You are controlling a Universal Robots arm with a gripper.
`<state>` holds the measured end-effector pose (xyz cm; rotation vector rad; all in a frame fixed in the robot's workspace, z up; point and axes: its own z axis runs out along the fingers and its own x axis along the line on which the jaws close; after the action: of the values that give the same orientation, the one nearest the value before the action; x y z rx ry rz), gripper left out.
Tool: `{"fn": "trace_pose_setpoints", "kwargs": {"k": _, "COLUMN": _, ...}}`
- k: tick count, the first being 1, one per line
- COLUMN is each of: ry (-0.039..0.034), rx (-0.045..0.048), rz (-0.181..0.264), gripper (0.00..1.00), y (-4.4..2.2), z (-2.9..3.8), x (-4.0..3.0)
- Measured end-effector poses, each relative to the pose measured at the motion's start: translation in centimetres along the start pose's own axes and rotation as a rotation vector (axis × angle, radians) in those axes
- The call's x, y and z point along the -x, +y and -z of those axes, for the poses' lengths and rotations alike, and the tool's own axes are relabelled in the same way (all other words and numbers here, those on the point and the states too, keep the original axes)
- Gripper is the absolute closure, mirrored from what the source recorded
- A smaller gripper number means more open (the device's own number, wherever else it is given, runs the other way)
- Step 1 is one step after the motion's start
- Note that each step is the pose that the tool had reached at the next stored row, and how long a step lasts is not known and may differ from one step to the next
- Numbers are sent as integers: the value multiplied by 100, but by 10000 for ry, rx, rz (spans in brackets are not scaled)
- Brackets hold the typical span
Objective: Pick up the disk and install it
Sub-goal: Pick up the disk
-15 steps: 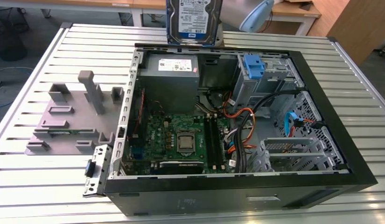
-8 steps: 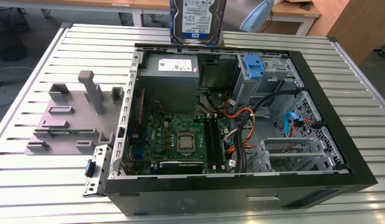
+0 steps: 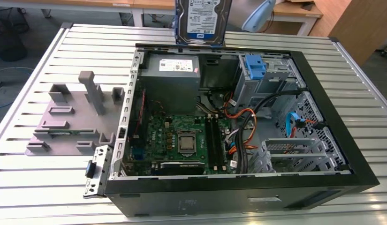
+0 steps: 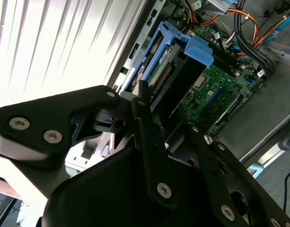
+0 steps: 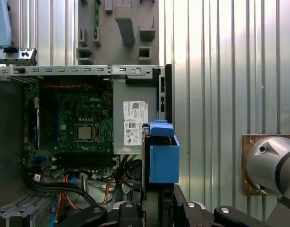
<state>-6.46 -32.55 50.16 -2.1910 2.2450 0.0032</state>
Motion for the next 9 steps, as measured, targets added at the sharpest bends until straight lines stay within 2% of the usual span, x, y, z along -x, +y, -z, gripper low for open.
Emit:
{"fn": "trace_pose_setpoints", "kwargs": {"k": 5, "ry": -1, "rx": -1, "rz": 0, "gripper": 65, "y": -25, "z": 0, "x": -1}}
{"fn": "trace_pose_setpoints", "kwargs": {"k": 9, "ry": 0, "rx": 0, "rz": 1, "gripper": 65, "y": -27, "z": -1, "x": -28}}
